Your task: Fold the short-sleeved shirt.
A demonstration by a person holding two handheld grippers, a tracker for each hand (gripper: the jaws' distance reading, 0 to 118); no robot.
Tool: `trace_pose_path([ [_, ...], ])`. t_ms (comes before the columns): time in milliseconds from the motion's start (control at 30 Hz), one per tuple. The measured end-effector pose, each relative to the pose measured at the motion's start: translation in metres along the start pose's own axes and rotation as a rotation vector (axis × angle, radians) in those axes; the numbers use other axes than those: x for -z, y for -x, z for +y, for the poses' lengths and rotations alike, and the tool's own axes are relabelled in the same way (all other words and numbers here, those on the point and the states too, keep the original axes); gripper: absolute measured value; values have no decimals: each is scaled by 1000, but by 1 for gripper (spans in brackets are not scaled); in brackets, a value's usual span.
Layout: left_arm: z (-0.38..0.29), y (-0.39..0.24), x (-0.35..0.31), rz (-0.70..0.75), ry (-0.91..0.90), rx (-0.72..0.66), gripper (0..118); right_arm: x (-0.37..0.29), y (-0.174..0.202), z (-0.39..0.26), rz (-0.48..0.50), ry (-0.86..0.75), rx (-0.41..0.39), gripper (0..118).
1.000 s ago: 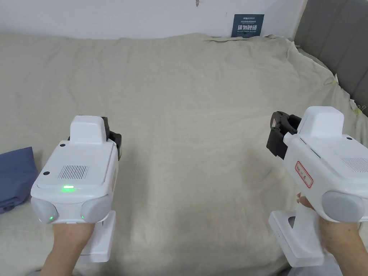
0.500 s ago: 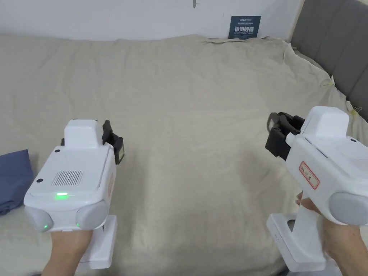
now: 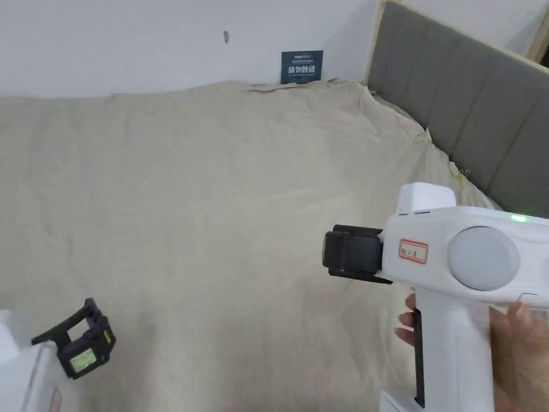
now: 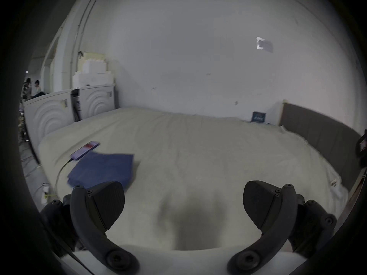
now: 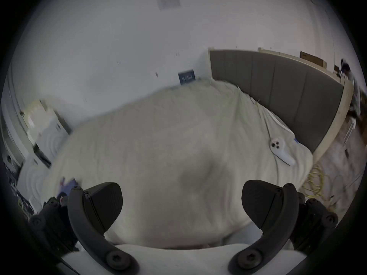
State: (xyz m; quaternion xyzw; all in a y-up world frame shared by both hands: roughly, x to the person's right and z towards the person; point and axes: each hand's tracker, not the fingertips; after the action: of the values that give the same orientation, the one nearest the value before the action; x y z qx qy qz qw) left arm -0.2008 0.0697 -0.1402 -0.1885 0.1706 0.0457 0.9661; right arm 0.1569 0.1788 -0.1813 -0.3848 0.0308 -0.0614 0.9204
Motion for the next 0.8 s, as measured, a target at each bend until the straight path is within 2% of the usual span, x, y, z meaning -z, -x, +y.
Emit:
trace_pose_path([
  [67, -28, 13, 8, 88, 26, 68, 118, -3, 4, -6, 33, -32, -41, 118],
  [233, -67, 32, -5, 222, 63, 192, 118, 1, 16, -8, 22, -21, -18, 118],
  [300, -85, 43, -1, 247, 66, 189, 118, 2, 18, -11, 23, -25, 8, 118],
  [367, -78, 54, -2, 247, 70, 53, 118, -1, 24, -15, 3, -26, 20, 118],
  [500, -76, 65, -4, 234, 70, -1, 118, -12, 34, -27, -14, -52, -38, 118],
  [567, -74, 65, -4, 232, 74, -12, 118, -15, 39, -28, -39, -45, -38, 118],
  [633, -75, 64, -3, 232, 89, -3, 118, -19, 36, -32, 8, -116, -43, 118],
  [667, -75, 62, -2, 230, 92, 2, 118, -21, 35, -36, 21, -146, -29, 118],
  [733, -74, 57, -1, 229, 103, 20, 118, -24, 35, -43, 5, -153, 54, 118],
  [800, -74, 53, 0, 224, 116, 45, 118, -26, 29, -51, 6, -128, 55, 118],
])
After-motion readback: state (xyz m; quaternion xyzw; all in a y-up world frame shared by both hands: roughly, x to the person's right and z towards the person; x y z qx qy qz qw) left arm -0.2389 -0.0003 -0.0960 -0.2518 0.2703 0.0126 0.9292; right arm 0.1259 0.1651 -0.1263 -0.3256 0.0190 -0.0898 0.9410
